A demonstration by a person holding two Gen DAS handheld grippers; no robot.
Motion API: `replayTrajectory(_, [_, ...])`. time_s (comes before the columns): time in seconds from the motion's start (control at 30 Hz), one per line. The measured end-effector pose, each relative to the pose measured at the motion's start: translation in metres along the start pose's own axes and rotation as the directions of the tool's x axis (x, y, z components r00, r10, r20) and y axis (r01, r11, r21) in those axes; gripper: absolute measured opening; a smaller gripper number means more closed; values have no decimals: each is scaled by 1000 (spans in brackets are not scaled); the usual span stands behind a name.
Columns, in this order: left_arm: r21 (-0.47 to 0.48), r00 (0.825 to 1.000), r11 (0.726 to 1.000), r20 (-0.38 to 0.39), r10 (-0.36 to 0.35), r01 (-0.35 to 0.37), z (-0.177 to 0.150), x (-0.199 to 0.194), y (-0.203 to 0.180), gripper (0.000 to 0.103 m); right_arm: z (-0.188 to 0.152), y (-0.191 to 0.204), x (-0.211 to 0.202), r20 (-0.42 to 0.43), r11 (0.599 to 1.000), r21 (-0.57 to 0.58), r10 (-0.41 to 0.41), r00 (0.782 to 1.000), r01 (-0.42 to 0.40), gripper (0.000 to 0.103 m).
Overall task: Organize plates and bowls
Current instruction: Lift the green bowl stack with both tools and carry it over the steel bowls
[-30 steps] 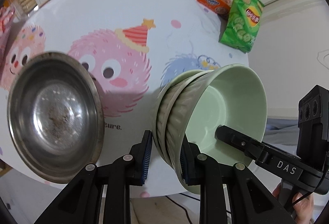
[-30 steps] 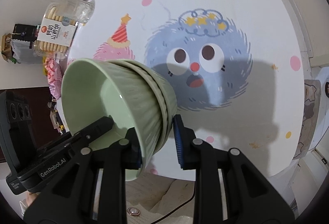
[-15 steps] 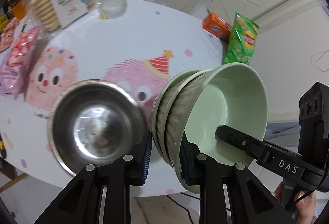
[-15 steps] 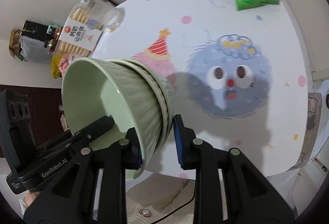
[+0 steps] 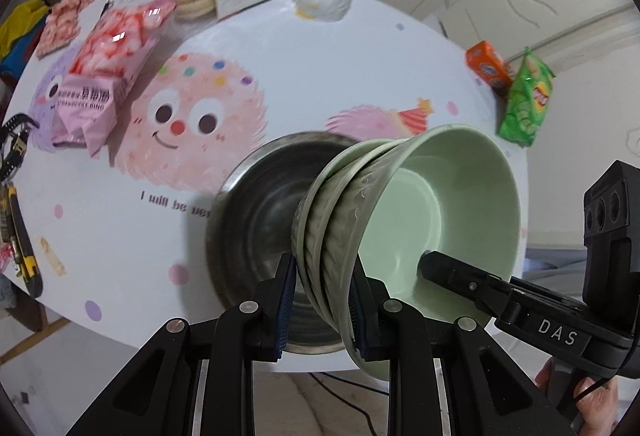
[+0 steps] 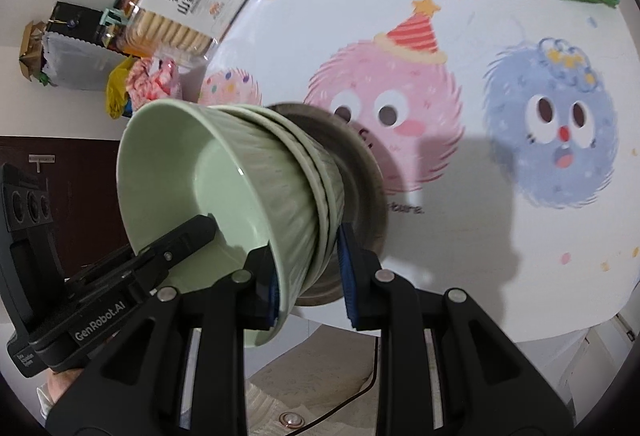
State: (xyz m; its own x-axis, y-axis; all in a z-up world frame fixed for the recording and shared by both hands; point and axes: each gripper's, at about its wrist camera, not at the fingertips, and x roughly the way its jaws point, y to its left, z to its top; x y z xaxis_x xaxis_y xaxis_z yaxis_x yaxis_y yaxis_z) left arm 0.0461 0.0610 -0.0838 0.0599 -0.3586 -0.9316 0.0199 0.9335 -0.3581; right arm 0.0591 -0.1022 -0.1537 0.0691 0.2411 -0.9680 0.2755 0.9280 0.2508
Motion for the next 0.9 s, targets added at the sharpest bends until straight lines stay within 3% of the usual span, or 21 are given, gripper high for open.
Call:
replayTrajectory(0.3, [30, 997, 999, -70, 14, -12, 11, 34, 22, 24, -5, -3, 44, -48, 997, 68, -30, 998, 33, 28])
replayTrajectory(0.83, [57, 994, 998, -110, -14, 20, 14, 51, 32, 24, -2, 0, 57, -57, 994, 78, -68, 996, 73, 31])
replayTrajectory(0.9, [35, 994, 999, -111, -26, 30, 12, 49, 36, 32, -2, 1, 57, -55, 995, 79, -60, 997, 65, 34])
